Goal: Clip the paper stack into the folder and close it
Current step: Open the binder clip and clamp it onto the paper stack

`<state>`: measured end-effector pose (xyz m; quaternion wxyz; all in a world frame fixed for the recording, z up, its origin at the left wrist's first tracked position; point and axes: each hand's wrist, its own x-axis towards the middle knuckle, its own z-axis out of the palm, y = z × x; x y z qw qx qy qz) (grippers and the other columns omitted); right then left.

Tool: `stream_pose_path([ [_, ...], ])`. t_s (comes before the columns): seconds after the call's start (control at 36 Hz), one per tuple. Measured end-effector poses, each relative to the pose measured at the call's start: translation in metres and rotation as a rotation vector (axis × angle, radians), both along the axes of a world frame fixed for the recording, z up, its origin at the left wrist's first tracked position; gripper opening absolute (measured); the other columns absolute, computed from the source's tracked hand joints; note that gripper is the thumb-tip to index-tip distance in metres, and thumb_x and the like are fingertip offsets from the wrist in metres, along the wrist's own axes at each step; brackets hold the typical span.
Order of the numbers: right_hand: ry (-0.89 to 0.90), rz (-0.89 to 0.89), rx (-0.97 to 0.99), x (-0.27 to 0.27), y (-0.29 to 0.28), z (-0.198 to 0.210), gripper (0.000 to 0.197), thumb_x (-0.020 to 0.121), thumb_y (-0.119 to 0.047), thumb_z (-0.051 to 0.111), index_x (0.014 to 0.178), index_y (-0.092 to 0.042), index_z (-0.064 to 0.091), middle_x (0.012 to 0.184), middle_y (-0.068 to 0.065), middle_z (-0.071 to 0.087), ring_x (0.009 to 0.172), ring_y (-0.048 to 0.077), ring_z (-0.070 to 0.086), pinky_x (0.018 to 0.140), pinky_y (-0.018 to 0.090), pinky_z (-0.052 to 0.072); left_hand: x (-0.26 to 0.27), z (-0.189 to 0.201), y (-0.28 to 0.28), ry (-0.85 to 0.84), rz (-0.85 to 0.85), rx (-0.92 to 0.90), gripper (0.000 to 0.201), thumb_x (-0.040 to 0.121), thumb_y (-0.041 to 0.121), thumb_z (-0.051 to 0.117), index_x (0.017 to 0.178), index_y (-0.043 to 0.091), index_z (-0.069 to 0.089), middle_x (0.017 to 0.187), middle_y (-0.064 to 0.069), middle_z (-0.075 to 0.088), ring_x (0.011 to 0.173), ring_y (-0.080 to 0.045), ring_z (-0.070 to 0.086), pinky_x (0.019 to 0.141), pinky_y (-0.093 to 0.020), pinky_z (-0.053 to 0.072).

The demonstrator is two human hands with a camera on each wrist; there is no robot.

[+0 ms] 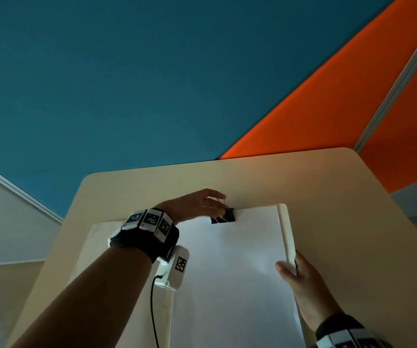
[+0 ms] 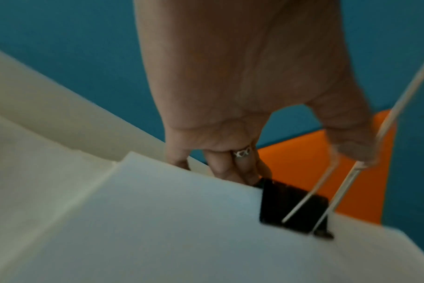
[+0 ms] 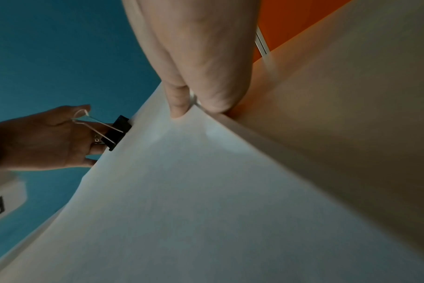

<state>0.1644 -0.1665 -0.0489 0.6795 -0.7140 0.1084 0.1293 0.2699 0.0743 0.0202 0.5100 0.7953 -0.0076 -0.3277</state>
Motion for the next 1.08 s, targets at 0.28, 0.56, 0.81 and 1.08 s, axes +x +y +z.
stream_pose_path([
  [0.28,-0.014,-0.001,-0.022,0.000,0.002,-0.001,0.025,0.084,-0.003,0.055,0.085,-0.028,0.053,0.091,-0.006,0.060,0.088,0.012,0.055,0.088,0.032,0.038,-0.015,-0.029,-0.009,-0.419,-0.109,0.390,0.089,0.059,0.034,0.082,0.127,0.018,0.027,0.122,-0.003,0.054,0.096,-0.016,0.052,0.084,-0.027,0.039],
  [0.56,-0.048,0.012,0.007,-0.002,0.002,0.000,0.025,0.085,-0.002,0.054,0.084,-0.027,0.055,0.091,-0.004,0.062,0.087,0.006,0.057,0.072,0.021,0.039,-0.021,-0.028,-0.017,-0.570,-0.090,0.481,0.081,0.064,0.042,0.075,0.131,0.012,0.041,0.136,-0.002,0.042,0.118,-0.019,0.049,0.101,-0.027,0.038],
  [0.81,-0.058,-0.016,0.048,-0.005,0.001,-0.003,0.035,0.064,-0.048,0.071,0.090,-0.028,0.059,0.087,-0.005,0.068,0.091,0.008,0.061,0.082,0.026,0.043,-0.018,-0.001,-0.019,-0.508,-0.238,0.603,0.049,0.061,0.045,0.077,0.093,0.012,0.061,0.085,0.001,0.057,0.080,-0.014,0.051,0.061,-0.021,0.037],
  [1.08,-0.065,0.001,0.037,-0.005,0.002,-0.005,0.016,0.083,-0.010,0.059,0.086,-0.025,0.058,0.089,-0.002,0.065,0.088,0.015,0.058,0.081,0.025,0.041,-0.004,0.009,-0.021,-0.314,-0.292,0.602,0.030,0.064,0.038,0.076,0.057,0.023,0.052,0.057,0.008,0.050,0.061,-0.014,0.048,0.054,-0.022,0.033],
])
